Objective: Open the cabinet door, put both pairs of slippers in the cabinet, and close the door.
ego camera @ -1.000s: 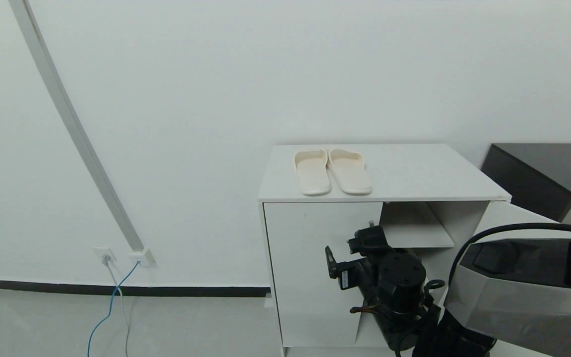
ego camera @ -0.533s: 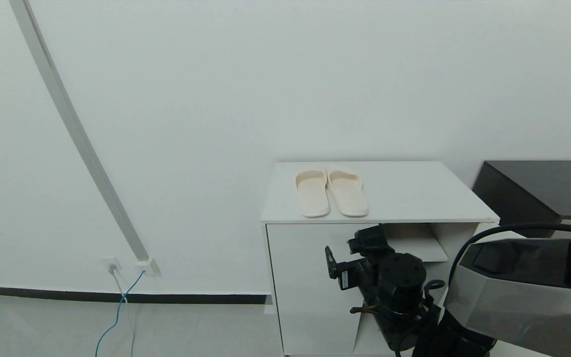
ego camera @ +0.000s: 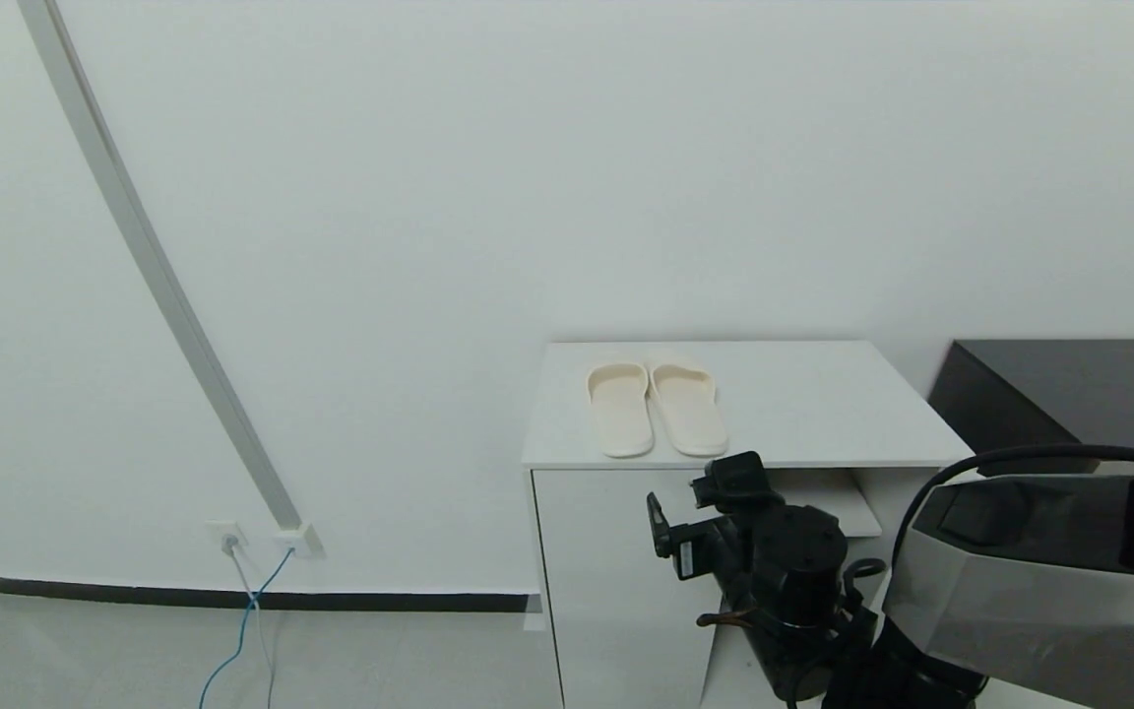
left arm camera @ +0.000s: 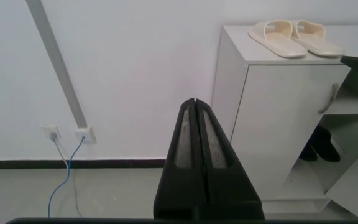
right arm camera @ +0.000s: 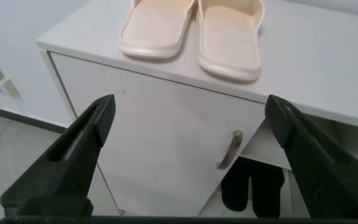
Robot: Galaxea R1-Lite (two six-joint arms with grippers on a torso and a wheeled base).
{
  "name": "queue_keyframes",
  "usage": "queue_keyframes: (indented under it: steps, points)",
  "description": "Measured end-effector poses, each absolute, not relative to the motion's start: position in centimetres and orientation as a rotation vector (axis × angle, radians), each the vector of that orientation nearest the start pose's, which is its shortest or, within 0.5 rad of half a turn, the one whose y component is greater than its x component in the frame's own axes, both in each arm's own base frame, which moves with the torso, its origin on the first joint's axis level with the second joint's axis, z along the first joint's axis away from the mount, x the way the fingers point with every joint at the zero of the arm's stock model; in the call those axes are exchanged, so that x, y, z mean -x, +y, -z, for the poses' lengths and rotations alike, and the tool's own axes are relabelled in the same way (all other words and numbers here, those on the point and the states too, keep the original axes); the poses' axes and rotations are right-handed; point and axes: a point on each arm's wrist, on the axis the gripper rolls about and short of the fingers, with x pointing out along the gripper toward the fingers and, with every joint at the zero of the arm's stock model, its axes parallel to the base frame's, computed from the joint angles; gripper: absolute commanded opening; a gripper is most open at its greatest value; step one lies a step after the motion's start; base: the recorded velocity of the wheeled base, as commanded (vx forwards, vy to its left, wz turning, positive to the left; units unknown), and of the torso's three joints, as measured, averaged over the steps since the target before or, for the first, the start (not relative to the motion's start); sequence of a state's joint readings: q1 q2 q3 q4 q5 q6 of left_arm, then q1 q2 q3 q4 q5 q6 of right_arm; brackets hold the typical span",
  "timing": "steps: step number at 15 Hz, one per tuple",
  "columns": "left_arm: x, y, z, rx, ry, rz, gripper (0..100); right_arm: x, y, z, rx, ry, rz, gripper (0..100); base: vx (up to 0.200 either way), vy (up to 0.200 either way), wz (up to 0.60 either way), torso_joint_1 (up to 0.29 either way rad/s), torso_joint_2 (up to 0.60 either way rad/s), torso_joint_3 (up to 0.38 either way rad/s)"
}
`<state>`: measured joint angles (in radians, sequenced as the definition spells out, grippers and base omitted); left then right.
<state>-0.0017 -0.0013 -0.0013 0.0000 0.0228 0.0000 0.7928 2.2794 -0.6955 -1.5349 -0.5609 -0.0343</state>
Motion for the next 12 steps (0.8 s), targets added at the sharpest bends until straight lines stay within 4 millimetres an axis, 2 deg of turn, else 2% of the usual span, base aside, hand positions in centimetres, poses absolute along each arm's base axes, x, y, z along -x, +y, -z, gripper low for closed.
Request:
queue_keyframes:
  steps: [7,12]
  points:
    - [2.3,0.0,-7.6,-0.002,-0.003,-0.018,0,-26.8,25.4,-4.9,0.071,0.026,-0.241,100,0.000,0.000,0.00,0.156,-0.34,-0.173]
    - [2.3,0.1,-7.5,-0.004,-0.001,-0.021,0,-27.0,26.0,-6.5,0.076,0.187,-0.244,100,0.000,0.000,0.00,0.000,0.00,0.000]
